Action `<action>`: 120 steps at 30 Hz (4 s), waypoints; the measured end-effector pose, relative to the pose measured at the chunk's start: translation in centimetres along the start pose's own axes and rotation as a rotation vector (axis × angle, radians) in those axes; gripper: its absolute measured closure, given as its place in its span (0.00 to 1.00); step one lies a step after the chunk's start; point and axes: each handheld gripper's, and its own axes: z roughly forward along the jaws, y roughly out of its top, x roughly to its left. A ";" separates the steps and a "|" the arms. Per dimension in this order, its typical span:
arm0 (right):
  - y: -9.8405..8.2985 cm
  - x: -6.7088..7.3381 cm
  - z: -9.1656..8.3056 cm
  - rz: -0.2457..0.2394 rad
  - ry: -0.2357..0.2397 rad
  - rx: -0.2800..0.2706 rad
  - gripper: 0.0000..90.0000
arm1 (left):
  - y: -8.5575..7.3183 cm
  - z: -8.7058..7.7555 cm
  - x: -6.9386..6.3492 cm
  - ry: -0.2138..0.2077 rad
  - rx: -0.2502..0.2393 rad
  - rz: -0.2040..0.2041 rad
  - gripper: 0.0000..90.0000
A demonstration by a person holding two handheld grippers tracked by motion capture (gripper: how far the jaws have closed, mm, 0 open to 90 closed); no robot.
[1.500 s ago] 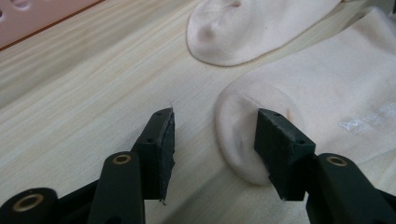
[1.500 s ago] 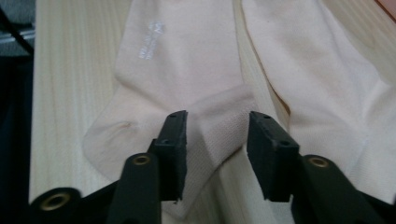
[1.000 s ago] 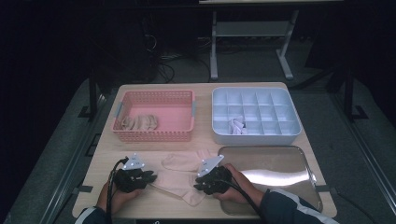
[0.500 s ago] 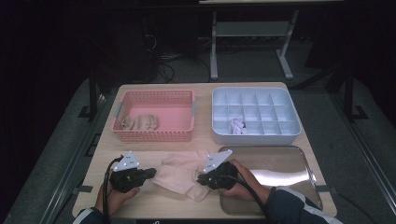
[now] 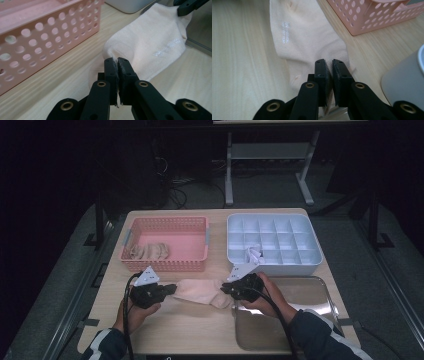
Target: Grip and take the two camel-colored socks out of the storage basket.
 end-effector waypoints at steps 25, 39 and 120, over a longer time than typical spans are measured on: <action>-0.8 -0.5 3.7 -0.021 -0.054 0.124 0.77 | -1.9 2.9 0.5 0.031 0.104 -0.039 0.86; -1.4 2.5 4.3 -0.059 0.030 0.095 0.81 | -4.2 -0.6 -0.1 0.033 0.147 -0.051 0.88; -1.0 4.0 4.6 -0.103 0.166 0.099 0.85 | -2.0 1.1 1.6 0.059 0.073 -0.012 0.96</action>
